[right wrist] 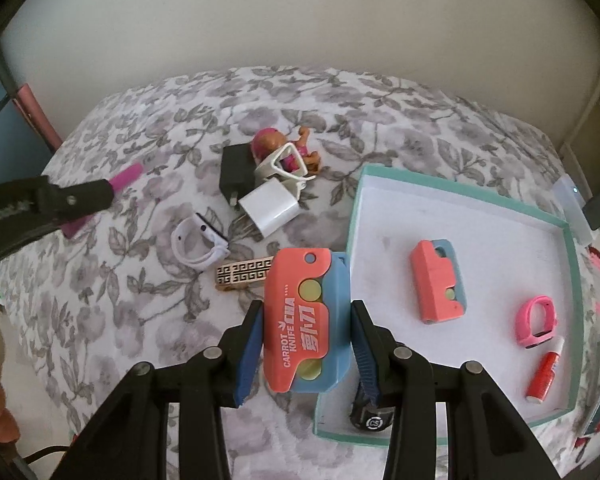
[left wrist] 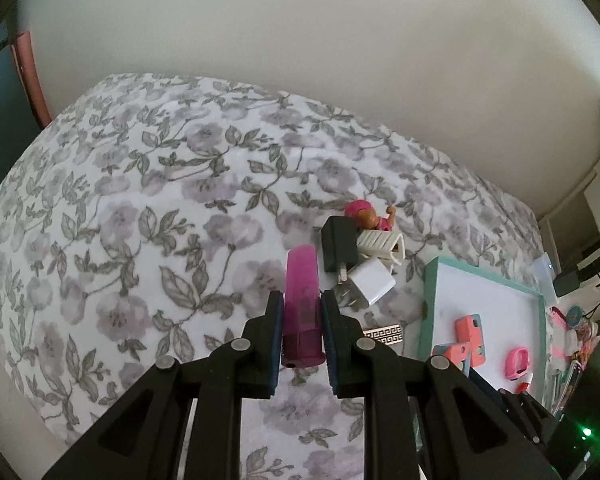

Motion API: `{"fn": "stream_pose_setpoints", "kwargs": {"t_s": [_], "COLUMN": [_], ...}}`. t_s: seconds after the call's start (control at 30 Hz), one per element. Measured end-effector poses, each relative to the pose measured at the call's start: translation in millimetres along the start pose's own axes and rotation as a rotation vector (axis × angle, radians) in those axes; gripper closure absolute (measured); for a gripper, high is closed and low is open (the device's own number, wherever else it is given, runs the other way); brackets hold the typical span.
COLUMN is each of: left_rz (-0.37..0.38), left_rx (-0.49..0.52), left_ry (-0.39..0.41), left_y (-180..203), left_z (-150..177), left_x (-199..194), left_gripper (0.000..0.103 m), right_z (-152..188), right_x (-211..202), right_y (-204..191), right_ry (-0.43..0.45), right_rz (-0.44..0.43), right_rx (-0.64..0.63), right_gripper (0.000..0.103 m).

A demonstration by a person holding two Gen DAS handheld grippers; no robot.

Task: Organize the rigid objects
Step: 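Carry the lighter with the left tool while the right tool carries the knife over the tray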

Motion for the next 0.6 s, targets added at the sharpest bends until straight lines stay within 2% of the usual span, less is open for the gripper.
{"fn": "stream_pose_setpoints", "kwargs": {"t_s": [0.2, 0.5, 0.6], "left_rz": [-0.002, 0.029, 0.057], "left_rx": [0.059, 0.182, 0.227], "left_ry": [0.011, 0.055, 0.053], "left_y": [22, 71, 91], "left_z": [5, 15, 22], "left_x": [-1, -14, -15], "left_gripper": [0.084, 0.084, 0.084], "right_z": [1, 4, 10], "right_x": [3, -7, -9], "right_y": [20, 86, 111], "right_ry": [-0.006, -0.007, -0.021], "right_rz": [0.072, 0.087, 0.131], "right_rx": [0.017, 0.214, 0.268], "right_gripper": [0.059, 0.059, 0.059]}}
Point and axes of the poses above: each gripper's, at about its wrist camera, not at the fingertips, and x roughly the way its jaws point, y to its right, z to its underside, the point moved 4 cm from there along x, roughly the way its jaws point, and after that the axes turned 6 degrees about -z, right-handed, at the moved point
